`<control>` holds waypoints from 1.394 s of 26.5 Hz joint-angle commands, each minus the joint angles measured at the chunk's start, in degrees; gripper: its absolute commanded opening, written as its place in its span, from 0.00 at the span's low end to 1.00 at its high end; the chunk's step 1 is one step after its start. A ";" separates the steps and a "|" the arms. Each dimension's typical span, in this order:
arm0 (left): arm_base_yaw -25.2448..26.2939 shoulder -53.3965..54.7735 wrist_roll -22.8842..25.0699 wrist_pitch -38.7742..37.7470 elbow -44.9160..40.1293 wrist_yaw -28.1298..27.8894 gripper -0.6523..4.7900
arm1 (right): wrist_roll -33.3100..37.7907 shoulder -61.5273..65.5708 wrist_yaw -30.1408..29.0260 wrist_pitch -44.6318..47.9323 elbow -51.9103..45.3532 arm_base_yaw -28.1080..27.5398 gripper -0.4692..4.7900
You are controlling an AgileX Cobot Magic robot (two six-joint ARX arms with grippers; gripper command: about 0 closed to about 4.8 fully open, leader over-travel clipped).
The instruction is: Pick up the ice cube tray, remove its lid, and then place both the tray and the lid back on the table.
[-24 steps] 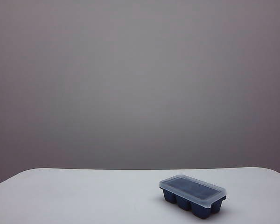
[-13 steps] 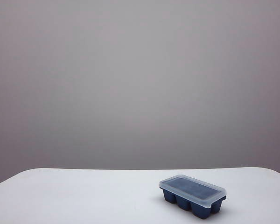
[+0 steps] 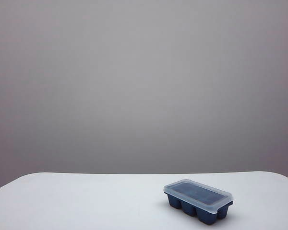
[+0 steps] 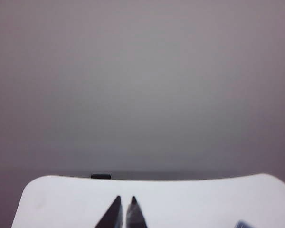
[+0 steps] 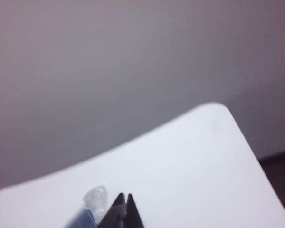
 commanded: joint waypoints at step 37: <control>0.07 77.22 50.10 12.74 32.94 43.34 0.34 | 1.33 87.01 -38.42 20.96 25.73 -0.22 0.25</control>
